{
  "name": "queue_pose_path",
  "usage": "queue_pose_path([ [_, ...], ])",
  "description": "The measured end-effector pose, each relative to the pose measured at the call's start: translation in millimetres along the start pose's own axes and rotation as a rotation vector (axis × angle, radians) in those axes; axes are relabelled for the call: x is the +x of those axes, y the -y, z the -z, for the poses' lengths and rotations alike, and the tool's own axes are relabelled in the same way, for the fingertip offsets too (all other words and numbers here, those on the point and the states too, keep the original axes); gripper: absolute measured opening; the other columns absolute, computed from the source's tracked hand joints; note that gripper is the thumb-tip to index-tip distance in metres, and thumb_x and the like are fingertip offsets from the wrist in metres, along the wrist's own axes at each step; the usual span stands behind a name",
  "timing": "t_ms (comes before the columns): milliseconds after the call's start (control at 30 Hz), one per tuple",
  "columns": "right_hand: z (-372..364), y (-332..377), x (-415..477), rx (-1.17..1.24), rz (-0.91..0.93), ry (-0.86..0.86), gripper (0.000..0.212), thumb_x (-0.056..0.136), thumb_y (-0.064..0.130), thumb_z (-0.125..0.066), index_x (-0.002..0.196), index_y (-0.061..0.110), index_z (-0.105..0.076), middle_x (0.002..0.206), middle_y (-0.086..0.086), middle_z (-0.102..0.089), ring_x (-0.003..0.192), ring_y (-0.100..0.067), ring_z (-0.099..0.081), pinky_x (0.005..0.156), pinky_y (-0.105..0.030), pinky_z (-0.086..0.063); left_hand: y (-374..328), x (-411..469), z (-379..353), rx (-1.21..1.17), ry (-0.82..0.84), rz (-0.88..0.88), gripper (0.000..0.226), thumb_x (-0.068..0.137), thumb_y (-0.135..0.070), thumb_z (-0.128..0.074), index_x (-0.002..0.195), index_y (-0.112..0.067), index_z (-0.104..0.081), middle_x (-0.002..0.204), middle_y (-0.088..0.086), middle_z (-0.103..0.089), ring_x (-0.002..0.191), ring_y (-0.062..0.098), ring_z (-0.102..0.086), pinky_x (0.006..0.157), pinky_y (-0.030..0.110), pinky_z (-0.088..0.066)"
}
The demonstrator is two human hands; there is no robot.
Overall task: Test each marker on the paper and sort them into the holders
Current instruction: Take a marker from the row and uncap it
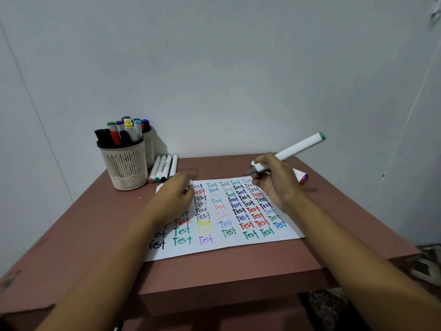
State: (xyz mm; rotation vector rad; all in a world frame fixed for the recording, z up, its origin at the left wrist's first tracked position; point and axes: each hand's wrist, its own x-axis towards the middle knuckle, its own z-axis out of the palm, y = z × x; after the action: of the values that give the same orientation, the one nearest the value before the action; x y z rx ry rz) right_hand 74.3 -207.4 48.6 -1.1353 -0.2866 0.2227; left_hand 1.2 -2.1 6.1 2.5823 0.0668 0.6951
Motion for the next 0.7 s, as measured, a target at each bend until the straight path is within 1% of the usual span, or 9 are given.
queue_pose_path([
  [33,-7,-4,1,0.005,-0.002,0.033,0.022,0.09,-0.001,-0.045,0.069,0.004,-0.051,0.056,-0.01,-0.056,0.05,-0.013,-0.049,0.044,-0.019,-0.042,0,0,-1,-0.022,-0.006,-0.021,0.025,0.095,-0.011,-0.045,0.117,-0.009,-0.055,0.101,-0.003,-0.046,0.094,0.012,-0.047,0.077,0.018,-0.03],
  [100,-19,-11,3,-0.004,-0.011,0.079,0.025,0.092,-0.001,-0.044,0.068,0.004,-0.051,0.051,-0.006,-0.061,0.051,-0.012,-0.051,0.047,-0.019,-0.044,-2,0,-2,-0.054,-0.001,-0.029,0.028,0.095,-0.015,-0.048,0.122,-0.011,-0.055,0.101,-0.003,-0.044,0.091,0.012,-0.046,0.077,0.018,-0.03],
  [200,-30,-23,7,0.0,-0.032,0.131,0.025,0.093,-0.001,-0.047,0.07,0.003,-0.054,0.057,-0.006,-0.066,0.056,-0.013,-0.056,0.05,-0.019,-0.047,-2,1,-3,-0.051,0.014,-0.038,0.032,0.094,-0.019,-0.052,0.125,-0.014,-0.054,0.097,-0.003,-0.043,0.088,0.012,-0.044,0.074,0.019,-0.029],
  [300,-33,-34,10,0.016,-0.047,0.166,0.023,0.092,0.0,-0.051,0.07,0.005,-0.056,0.059,-0.004,-0.065,0.059,-0.015,-0.059,0.054,-0.02,-0.051,-2,1,-4,-0.086,0.003,-0.04,0.036,0.091,-0.021,-0.058,0.126,-0.016,-0.053,0.095,-0.004,-0.049,0.09,0.013,-0.05,0.073,0.017,-0.032],
  [400,-33,-41,11,-0.016,-0.044,0.201,0.022,0.092,0.0,-0.051,0.072,0.007,-0.054,0.059,-0.004,-0.064,0.061,-0.017,-0.058,0.055,-0.022,-0.052,-1,2,-5,-0.183,-0.023,0.008,0.034,0.087,-0.023,-0.063,0.118,-0.018,-0.052,0.09,-0.004,-0.054,0.084,0.013,-0.053,0.069,0.016,-0.038],
  [467,-32,-43,13,-0.044,-0.038,0.211,0.021,0.092,0.0,-0.051,0.073,0.007,-0.054,0.065,-0.008,-0.063,0.062,-0.018,-0.058,0.055,-0.023,-0.052,-2,2,-6,-0.211,-0.029,0.007,0.026,0.085,-0.022,-0.065,0.106,-0.017,-0.051,0.088,-0.006,-0.054,0.081,0.012,-0.052,0.067,0.014,-0.039],
  [533,-32,-44,15,-0.076,-0.027,0.216,0.019,0.092,0.0,-0.05,0.075,0.006,-0.054,0.07,-0.012,-0.061,0.063,-0.018,-0.057,0.056,-0.023,-0.051,-2,2,-6,-0.229,-0.033,-0.004,0.02,0.085,-0.021,-0.066,0.098,-0.016,-0.052,0.088,-0.004,-0.057,0.081,0.012,-0.054,0.068,0.016,-0.041],
  [700,-33,-48,14,-0.113,-0.039,0.257,0.017,0.093,0.002,-0.052,0.077,0.007,-0.054,0.07,-0.009,-0.062,0.061,-0.015,-0.059,0.054,-0.021,-0.051,-5,1,-4,-0.256,-0.041,-0.065,0.017,0.084,-0.017,-0.067,0.096,-0.009,-0.058,0.085,-0.002,-0.06,0.072,0.004,-0.052,0.065,0.01,-0.04],
])
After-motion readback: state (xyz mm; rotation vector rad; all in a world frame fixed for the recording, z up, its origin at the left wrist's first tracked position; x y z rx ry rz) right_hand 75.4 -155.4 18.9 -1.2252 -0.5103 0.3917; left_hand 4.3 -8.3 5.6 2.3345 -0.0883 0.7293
